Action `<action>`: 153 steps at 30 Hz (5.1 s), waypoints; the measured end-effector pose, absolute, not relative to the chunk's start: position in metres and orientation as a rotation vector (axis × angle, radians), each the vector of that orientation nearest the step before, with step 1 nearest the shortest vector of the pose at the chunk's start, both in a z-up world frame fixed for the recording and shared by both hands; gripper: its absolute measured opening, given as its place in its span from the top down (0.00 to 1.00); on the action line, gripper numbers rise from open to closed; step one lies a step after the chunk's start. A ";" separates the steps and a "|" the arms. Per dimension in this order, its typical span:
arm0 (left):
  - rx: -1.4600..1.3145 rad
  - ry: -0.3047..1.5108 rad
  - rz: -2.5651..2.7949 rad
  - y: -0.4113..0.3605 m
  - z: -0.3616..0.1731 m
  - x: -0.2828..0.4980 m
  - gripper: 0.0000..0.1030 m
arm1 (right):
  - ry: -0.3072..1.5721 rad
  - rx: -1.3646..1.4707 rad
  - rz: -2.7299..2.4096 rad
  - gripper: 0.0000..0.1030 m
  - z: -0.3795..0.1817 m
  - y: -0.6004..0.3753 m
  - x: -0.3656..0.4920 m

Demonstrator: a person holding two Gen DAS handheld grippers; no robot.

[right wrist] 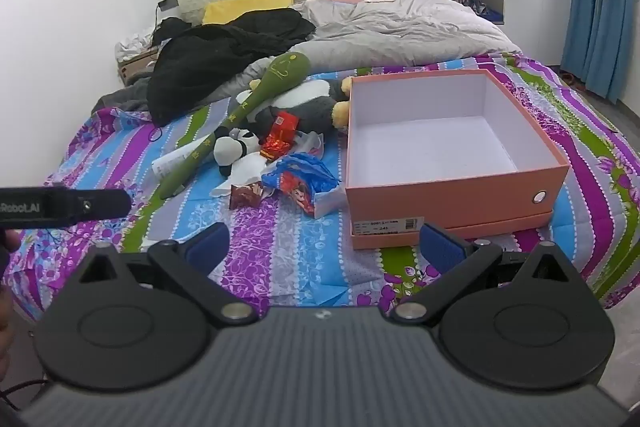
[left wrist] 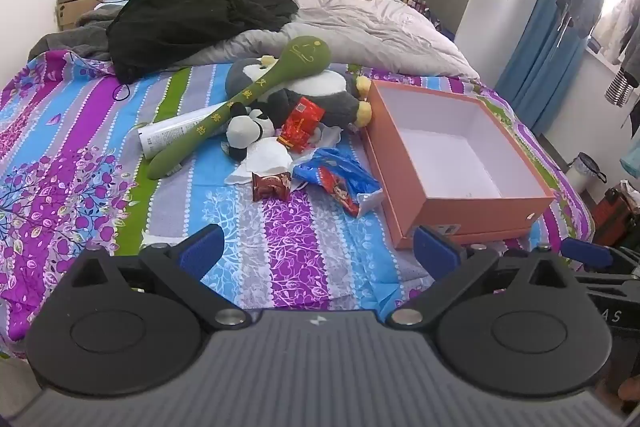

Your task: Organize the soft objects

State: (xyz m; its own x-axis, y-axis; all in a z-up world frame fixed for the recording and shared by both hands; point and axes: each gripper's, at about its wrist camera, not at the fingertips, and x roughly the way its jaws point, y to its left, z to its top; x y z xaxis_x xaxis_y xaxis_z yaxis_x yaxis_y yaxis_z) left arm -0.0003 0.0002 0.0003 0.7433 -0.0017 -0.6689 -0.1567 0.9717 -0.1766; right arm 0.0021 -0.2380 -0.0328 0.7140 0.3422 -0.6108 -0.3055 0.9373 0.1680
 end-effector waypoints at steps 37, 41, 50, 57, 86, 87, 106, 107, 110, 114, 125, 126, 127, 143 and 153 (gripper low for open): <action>-0.237 0.728 0.097 0.002 0.002 -0.004 0.01 | 0.684 0.035 0.354 0.00 -0.035 -0.235 0.001; -0.232 0.733 0.094 0.003 0.001 -0.005 0.01 | 0.692 0.047 0.348 0.00 -0.037 -0.237 0.002; -0.231 0.736 0.101 0.007 -0.002 -0.004 0.01 | 0.704 0.041 0.340 0.00 -0.041 -0.235 0.004; -0.230 0.737 0.099 0.007 -0.004 -0.004 0.01 | 0.704 0.040 0.338 0.00 -0.041 -0.236 0.005; -0.213 0.733 0.075 0.000 -0.006 0.005 0.01 | 0.708 0.052 0.315 0.00 -0.046 -0.238 0.010; -0.212 0.733 0.073 -0.001 -0.006 0.006 0.01 | 0.708 0.049 0.316 0.00 -0.046 -0.238 0.010; -0.219 0.797 0.088 0.013 -0.035 0.035 0.01 | 0.744 0.038 0.315 0.00 -0.069 -0.230 0.029; -0.220 0.805 0.088 0.014 -0.038 0.039 0.01 | 0.743 0.038 0.309 0.00 -0.071 -0.229 0.032; -0.220 0.813 0.089 0.019 -0.046 0.050 0.01 | 0.755 0.045 0.321 0.00 -0.079 -0.228 0.039; -0.223 0.836 0.088 0.025 -0.056 0.067 0.01 | 0.760 0.025 0.337 0.00 -0.089 -0.218 0.047; -0.205 0.876 0.096 0.046 -0.078 0.106 0.01 | 0.733 -0.018 0.351 0.01 -0.105 -0.189 0.074; -0.203 0.880 0.097 0.049 -0.081 0.109 0.01 | 0.729 -0.028 0.353 0.01 -0.107 -0.186 0.076; -0.199 0.886 0.101 0.051 -0.084 0.112 0.01 | 0.726 -0.033 0.355 0.01 -0.108 -0.184 0.078; -0.215 0.884 0.097 0.076 -0.116 0.154 0.02 | 0.689 -0.126 0.380 0.24 -0.133 -0.148 0.100; -0.265 0.870 0.109 0.093 -0.138 0.180 0.03 | 0.666 -0.245 0.412 0.23 -0.149 -0.117 0.117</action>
